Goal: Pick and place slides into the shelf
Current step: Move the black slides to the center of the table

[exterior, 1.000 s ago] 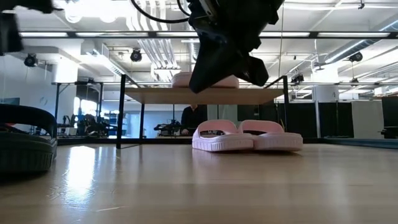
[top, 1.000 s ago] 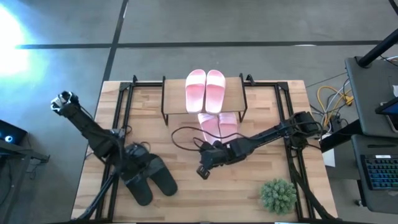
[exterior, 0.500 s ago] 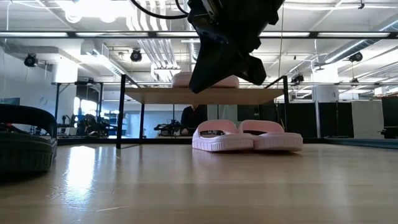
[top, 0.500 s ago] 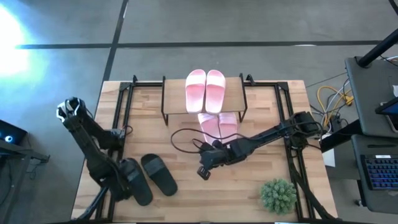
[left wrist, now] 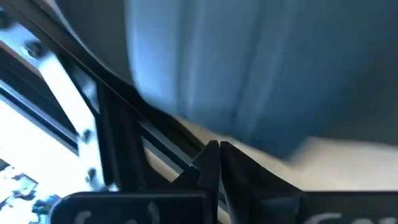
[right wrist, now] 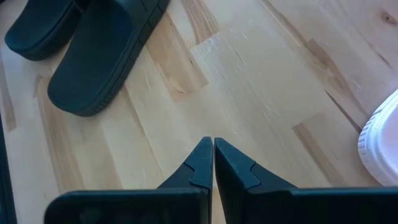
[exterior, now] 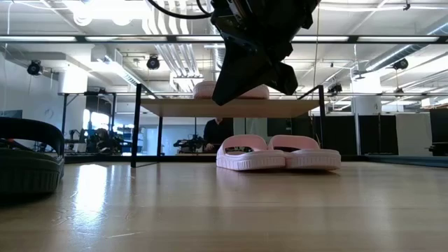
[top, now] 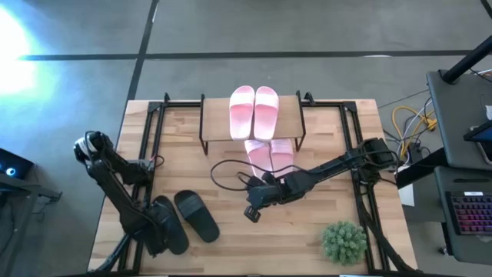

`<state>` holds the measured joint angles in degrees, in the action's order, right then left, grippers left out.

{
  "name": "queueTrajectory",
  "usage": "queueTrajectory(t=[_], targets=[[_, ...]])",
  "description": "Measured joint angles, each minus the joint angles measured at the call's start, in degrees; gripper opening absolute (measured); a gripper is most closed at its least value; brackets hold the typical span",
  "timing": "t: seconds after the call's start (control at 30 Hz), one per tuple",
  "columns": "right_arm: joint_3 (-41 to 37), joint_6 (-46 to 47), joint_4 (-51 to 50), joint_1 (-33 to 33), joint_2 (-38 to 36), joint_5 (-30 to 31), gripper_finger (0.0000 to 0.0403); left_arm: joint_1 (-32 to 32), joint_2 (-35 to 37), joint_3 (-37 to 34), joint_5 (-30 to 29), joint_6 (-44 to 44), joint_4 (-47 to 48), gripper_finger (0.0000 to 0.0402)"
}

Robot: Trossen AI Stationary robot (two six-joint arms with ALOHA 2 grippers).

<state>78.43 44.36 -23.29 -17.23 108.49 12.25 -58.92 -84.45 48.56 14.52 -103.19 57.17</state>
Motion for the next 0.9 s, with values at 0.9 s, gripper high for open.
queueTrajectory(t=[0.9], targets=[[0.0,2.1,-0.1,0.0,0.0,1.4,0.0008,27.1,5.6,-12.3,-22.5,35.7,-20.3,0.0]])
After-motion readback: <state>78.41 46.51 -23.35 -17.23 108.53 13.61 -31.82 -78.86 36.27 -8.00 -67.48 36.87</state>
